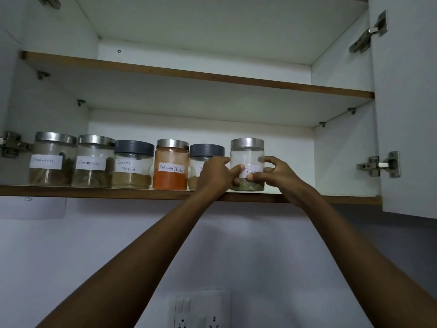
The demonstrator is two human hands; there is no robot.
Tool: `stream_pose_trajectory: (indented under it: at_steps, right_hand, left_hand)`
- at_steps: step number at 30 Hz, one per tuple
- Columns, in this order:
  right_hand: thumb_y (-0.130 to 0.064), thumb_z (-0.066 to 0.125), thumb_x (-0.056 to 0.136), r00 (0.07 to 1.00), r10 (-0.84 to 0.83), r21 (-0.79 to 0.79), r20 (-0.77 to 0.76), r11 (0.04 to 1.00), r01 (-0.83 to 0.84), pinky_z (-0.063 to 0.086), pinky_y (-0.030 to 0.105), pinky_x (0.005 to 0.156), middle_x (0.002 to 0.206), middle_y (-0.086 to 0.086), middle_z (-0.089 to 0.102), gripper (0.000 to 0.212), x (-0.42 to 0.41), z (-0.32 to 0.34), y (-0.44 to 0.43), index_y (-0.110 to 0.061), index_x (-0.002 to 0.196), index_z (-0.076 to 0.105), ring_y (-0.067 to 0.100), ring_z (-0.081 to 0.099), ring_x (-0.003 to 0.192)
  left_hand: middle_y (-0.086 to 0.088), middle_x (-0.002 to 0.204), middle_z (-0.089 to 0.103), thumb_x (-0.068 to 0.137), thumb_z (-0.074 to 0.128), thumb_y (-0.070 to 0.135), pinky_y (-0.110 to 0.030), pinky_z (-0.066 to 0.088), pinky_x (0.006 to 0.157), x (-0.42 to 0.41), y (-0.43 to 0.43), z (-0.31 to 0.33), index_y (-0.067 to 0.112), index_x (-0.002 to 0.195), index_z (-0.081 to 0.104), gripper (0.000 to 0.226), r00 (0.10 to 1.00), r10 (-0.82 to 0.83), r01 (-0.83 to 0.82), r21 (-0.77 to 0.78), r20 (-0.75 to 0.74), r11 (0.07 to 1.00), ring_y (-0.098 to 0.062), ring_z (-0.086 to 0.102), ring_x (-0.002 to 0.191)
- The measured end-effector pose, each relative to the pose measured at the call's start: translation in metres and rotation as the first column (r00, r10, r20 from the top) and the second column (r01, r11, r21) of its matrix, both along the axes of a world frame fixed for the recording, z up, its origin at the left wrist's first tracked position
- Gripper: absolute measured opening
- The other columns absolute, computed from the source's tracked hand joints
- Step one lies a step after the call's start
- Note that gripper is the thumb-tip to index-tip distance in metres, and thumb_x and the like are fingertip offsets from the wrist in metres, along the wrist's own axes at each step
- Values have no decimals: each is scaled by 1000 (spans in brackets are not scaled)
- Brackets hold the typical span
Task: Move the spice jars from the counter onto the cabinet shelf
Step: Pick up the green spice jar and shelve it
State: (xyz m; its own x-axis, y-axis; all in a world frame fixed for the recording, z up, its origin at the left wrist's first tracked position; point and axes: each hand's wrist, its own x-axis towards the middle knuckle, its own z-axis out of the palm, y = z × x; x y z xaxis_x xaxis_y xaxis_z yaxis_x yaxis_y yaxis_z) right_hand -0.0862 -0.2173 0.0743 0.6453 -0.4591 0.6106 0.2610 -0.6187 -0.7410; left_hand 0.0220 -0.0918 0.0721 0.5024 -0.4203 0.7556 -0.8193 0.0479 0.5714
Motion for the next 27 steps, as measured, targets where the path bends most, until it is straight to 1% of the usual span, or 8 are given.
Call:
stream_pose_trajectory:
  at_steps: [4, 7, 12, 16, 20, 22, 24, 27]
  right_hand:
    - [-14, 81, 66, 999, 15, 36, -42, 999, -14, 47, 40, 98, 109, 12, 67, 71, 10, 2, -13, -13, 127, 46, 24, 63, 103]
    - [-15, 83, 63, 997, 24, 49, -76, 999, -21, 44, 45, 102, 109, 12, 67, 72, 16, 2, -17, -15, 126, 46, 26, 62, 106]
    - [-14, 81, 66, 993, 39, 45, -115, 998, -34, 43, 44, 103, 111, 11, 65, 67, 25, 5, -19, -17, 123, 45, 25, 61, 108]
    - [-16, 80, 66, 992, 28, 27, -121, 999, -25, 44, 44, 102, 115, 12, 63, 69, 31, 5, -20, -16, 125, 45, 26, 60, 109]
    - [-16, 77, 72, 991, 13, 5, -133, 1000, -12, 47, 29, 90, 118, 11, 62, 73, 33, 5, -20, -15, 134, 39, 20, 60, 105]
    - [-23, 80, 65, 988, 19, -10, -152, 1000, -21, 45, 31, 97, 124, 10, 60, 91, 33, 5, -19, -14, 141, 31, 20, 59, 110]
    - [-29, 82, 62, 987, 0, -16, -163, 1000, -3, 36, 33, 106, 137, 11, 51, 112, 32, 5, -19, -13, 149, 14, 22, 51, 122]
    - [-27, 75, 76, 995, -76, -48, -64, 996, 73, 30, 26, 99, 153, 11, 27, 105, 21, -4, -5, -13, 149, 1, 23, 33, 137]
  left_hand:
    - [-4, 70, 69, 92, 57, 29, -41, 56, 78, -3, -11, -2, 9, 118, 59, 33, 999, 40, -39, 4, -12, 999, -20, 61, 55]
    - [-7, 80, 72, 93, 54, 32, -46, 56, 77, -2, -17, -6, 11, 114, 58, 30, 995, 100, -100, 36, 18, 994, -28, 68, 71]
    - [-9, 92, 70, 91, 52, 33, -45, 56, 75, 1, -22, -14, 15, 110, 56, 26, 980, 181, -184, 36, 86, 982, -31, 68, 81]
    - [-11, 98, 69, 93, 52, 29, -41, 52, 80, 0, -21, -20, 16, 136, 40, 47, 946, 255, -264, 21, 201, 964, -28, 65, 92]
    - [-11, 97, 70, 92, 55, 27, -43, 51, 82, 3, -20, -25, 19, 143, 31, 57, 949, 233, -232, -28, 214, 972, -27, 65, 92]
    - [-10, 97, 71, 90, 57, 26, -45, 52, 82, 5, -21, -24, 20, 142, 33, 58, 957, 219, -215, -42, 191, 976, -28, 66, 90]
    - [-10, 98, 70, 90, 58, 24, -45, 52, 82, 3, -19, -25, 18, 141, 36, 56, 960, 202, -192, -68, 194, 979, -27, 65, 92]
    - [-3, 84, 67, 91, 55, 20, -42, 54, 74, -6, -8, -35, 16, 133, 46, 43, 953, 159, -127, -136, 257, 983, -22, 64, 81]
